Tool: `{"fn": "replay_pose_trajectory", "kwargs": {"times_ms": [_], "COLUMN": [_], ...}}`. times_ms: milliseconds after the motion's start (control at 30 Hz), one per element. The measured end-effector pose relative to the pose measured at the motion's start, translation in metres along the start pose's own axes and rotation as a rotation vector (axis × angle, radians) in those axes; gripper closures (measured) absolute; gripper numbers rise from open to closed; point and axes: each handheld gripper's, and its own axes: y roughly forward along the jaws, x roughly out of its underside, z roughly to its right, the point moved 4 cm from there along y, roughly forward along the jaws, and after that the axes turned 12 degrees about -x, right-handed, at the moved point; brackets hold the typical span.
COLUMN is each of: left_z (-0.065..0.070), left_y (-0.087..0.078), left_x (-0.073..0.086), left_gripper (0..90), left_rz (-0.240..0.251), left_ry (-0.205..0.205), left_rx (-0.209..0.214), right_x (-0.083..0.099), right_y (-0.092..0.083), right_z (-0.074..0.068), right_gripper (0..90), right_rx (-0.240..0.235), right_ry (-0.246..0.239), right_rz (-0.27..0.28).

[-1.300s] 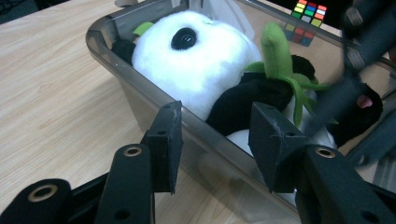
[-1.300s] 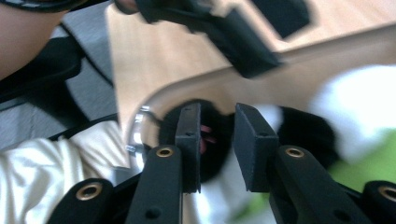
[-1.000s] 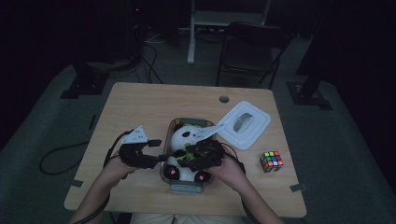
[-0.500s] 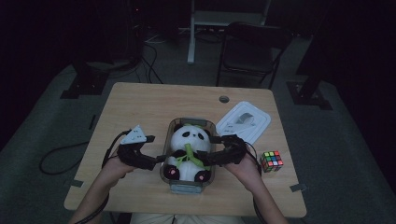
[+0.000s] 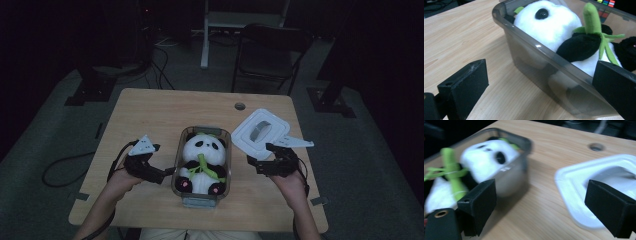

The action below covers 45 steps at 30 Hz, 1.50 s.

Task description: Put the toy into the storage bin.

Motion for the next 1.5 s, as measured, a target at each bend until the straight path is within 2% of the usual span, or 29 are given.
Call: {"fn": "replay_pose_trajectory", "kwargs": {"times_ms": [100, 133, 167, 233, 300, 333, 367, 400, 500, 533, 600, 633, 700, 967, 1000, 1100, 1200, 1333, 1433, 1500], "left_z": [-0.002, -0.003, -0.003, -0.004, -0.006, -0.006, -0.007, -0.009, -0.01, -0.011, -0.012, -0.012, -0.013, -0.017, -0.017, -0.017, -0.017, -0.019, -0.019, -0.019], "left_y": [0.0, 0.0, 0.0, -0.001, -0.001, 0.0, 0.0, 0.001, 0.002, 0.002, 0.003, 0.003, 0.004, 0.008, 0.009, 0.01, 0.011, 0.011, 0.011, 0.011], "left_x": [0.001, 0.003, 0.003, 0.005, 0.007, 0.008, 0.01, 0.012, 0.015, 0.016, 0.018, 0.019, 0.021, 0.031, 0.034, 0.037, 0.04, 0.041, 0.041, 0.042], "left_gripper": [1.1, 1.1, 1.1, 1.1, 1.1, 1.2, 1.1, 1.1, 1.1, 1.1, 1.1, 1.1, 1.1, 1.1, 1.1, 1.1, 1.1, 1.1, 1.1, 1.1], "left_rz": [-0.002, -0.005, -0.005, -0.008, -0.012, -0.016, -0.018, -0.028, -0.036, -0.036, -0.043, -0.049, -0.053, -0.06, -0.064, -0.072, -0.077, -0.076, -0.077, -0.077], "left_ry": [-0.002, -0.001, -0.001, -0.002, -0.003, -0.005, -0.005, -0.006, -0.007, -0.009, -0.019, -0.022, -0.026, -0.043, -0.048, -0.055, -0.06, -0.065, -0.063, -0.063], "left_rx": [-0.013, -0.016, -0.016, -0.024, -0.028, -0.032, -0.034, -0.048, -0.057, -0.056, -0.057, -0.052, -0.064, -0.089, -0.089, -0.088, -0.087, -0.091, -0.094, -0.093], "right_x": [0.006, 0.013, 0.013, 0.021, 0.023, 0.033, 0.037, 0.046, 0.051, 0.064, 0.067, 0.075, 0.082, 0.1, 0.102, 0.103, 0.107, 0.113, 0.117, 0.119], "right_y": [-0.007, -0.017, -0.017, -0.025, -0.028, -0.034, -0.036, -0.041, -0.042, -0.047, -0.048, -0.051, -0.052, -0.05, -0.05, -0.049, -0.039, -0.03, -0.024, -0.022], "right_z": [0.009, 0.02, 0.02, 0.03, 0.034, 0.043, 0.047, 0.057, 0.061, 0.071, 0.073, 0.079, 0.083, 0.094, 0.096, 0.096, 0.088, 0.086, 0.084, 0.084], "right_gripper": [10.5, 10.5, 10.5, 10.5, 10.7, 13.1, 13.0, 12.9, 12.6, 12.5, 12.3, 11.9, 11.9, 11.8, 11.2, 11.2, 11.2, 11.7, 15.6, 25.6], "right_rx": [0.023, 0.077, 0.077, 0.121, 0.14, 0.197, 0.216, 0.248, 0.263, 0.306, 0.319, 0.349, 0.366, 0.404, 0.396, 0.381, 0.345, 0.341, 0.353, 0.372], "right_ry": [0.026, 0.043, 0.043, 0.065, 0.071, 0.072, 0.081, 0.115, 0.13, 0.16, 0.165, 0.185, 0.203, 0.237, 0.258, 0.266, 0.268, 0.268, 0.259, 0.248], "right_rz": [0.008, 0.017, 0.017, 0.023, 0.023, 0.03, 0.022, 0.015, 0.013, 0.006, 0.002, 0.004, -0.002, -0.036, -0.026, -0.017, -0.043, -0.076, -0.112, -0.128]}}
